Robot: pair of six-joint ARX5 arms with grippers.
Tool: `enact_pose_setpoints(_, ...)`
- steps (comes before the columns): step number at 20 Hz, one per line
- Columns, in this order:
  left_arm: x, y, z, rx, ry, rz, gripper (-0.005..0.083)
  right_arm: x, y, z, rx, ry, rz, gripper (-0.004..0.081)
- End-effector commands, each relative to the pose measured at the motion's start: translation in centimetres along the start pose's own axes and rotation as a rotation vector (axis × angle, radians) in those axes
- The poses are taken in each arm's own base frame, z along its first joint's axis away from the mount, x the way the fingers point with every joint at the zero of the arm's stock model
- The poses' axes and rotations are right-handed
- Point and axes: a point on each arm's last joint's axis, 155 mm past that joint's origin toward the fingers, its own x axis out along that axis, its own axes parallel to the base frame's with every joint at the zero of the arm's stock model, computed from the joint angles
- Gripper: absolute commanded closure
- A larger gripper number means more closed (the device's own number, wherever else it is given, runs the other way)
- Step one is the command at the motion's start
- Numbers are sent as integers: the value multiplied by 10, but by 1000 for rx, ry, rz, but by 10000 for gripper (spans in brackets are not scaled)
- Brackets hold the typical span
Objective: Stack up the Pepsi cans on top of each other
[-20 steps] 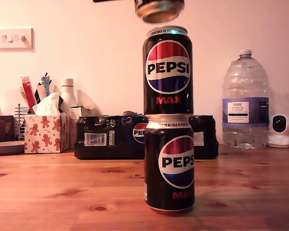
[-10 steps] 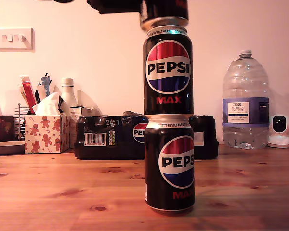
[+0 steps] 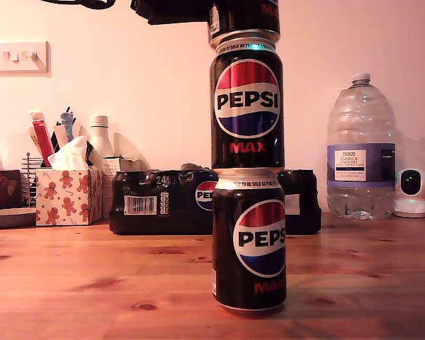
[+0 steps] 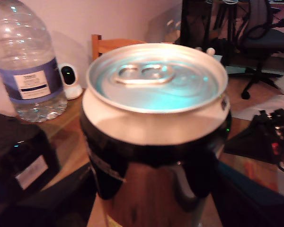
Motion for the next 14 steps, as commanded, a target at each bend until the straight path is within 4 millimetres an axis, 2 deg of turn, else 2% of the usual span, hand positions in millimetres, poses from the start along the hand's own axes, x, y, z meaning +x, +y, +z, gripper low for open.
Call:
enact_pose_setpoints(1, -1, -3, 17, 29, -46, -7, 419, 3, -2, -7, 9, 14, -4, 782)
enact_pose_setpoints(10, 0, -3, 6, 23, -32, -6, 419, 3, -2, -7, 9, 14, -4, 782)
enact_pose_setpoints(14, 0, -3, 8, 27, -41, -6, 419, 3, -2, -7, 9, 14, -4, 782)
